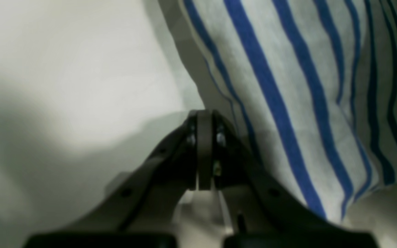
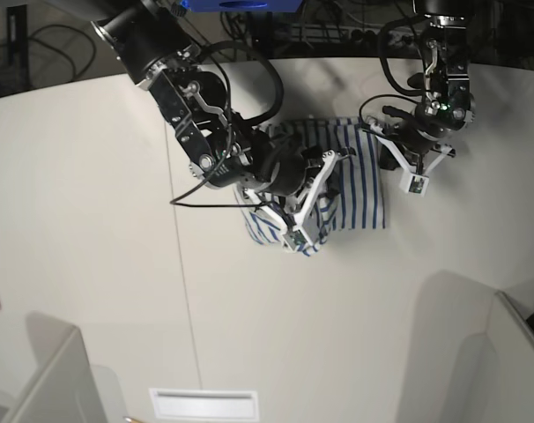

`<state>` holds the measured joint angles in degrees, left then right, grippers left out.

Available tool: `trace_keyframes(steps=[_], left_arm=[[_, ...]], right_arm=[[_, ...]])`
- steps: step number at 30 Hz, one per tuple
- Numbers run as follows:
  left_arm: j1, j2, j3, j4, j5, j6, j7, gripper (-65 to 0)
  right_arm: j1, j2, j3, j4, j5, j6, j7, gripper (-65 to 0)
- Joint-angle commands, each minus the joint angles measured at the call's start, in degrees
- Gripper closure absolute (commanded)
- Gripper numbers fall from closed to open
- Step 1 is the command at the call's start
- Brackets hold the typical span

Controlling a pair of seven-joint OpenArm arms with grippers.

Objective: Fold the T-shirt properly
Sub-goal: 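Fold the held end over onto the shirt toward the left gripper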

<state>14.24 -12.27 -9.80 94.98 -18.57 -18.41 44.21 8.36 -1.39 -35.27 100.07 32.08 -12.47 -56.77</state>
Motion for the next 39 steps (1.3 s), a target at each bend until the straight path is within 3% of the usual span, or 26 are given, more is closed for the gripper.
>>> trace_keyframes(steps=[1, 6, 13, 18, 21, 24, 29, 33, 39], left_arm=[[0.0, -0.5, -0.2, 0.9, -0.3, 0.0, 0.2, 0.0], [0.0, -0.5, -0.6, 0.8, -0.3, 0.0, 0.2, 0.0], [0.7, -2.5, -3.5, 0.9, -1.2, -0.4, 0.2, 0.0], [1.1, -3.7, -9.5, 1.0, -10.4, -1.7, 0.5, 0.0], [1.7, -6.6, -14.4, 1.0, -17.5, -3.4, 5.1, 0.0], [2.1, -7.8, -20.7, 2.3, -21.5, -4.0, 8.1, 0.0], [3.5, -9.3, -27.3, 5.0, -21.4, -4.1, 9.0, 0.0], [3.7, -10.9, -28.0, 5.2, -21.4, -4.1, 9.0, 0.0], [3.7, -11.1, -28.0, 4.8, -21.4, -4.1, 9.0, 0.0]], right_arm=[[1.8, -1.4, 0.0, -0.6, -0.2, 0.4, 1.3, 0.0], [3.4, -3.1, -0.1, -5.8, -3.2, 0.4, 4.9, 0.0], [3.3, -4.2, -0.1, -8.7, -3.4, 0.0, 4.9, 0.0], [3.4, -5.0, 0.1, -10.9, -3.4, -0.1, 5.1, 0.0], [3.4, -5.2, 0.1, -12.1, -3.4, -2.1, 5.4, -22.2], [3.2, -5.3, 0.1, -11.7, -3.3, -6.0, 5.4, -36.8], [3.4, -5.5, 0.0, -11.6, -3.3, -7.0, 5.0, -38.4], [3.3, -6.4, -0.1, -10.8, -3.2, -7.0, 4.9, -38.4], [5.7, -6.7, -6.0, -13.0, -3.2, -7.1, 5.4, -38.4]])
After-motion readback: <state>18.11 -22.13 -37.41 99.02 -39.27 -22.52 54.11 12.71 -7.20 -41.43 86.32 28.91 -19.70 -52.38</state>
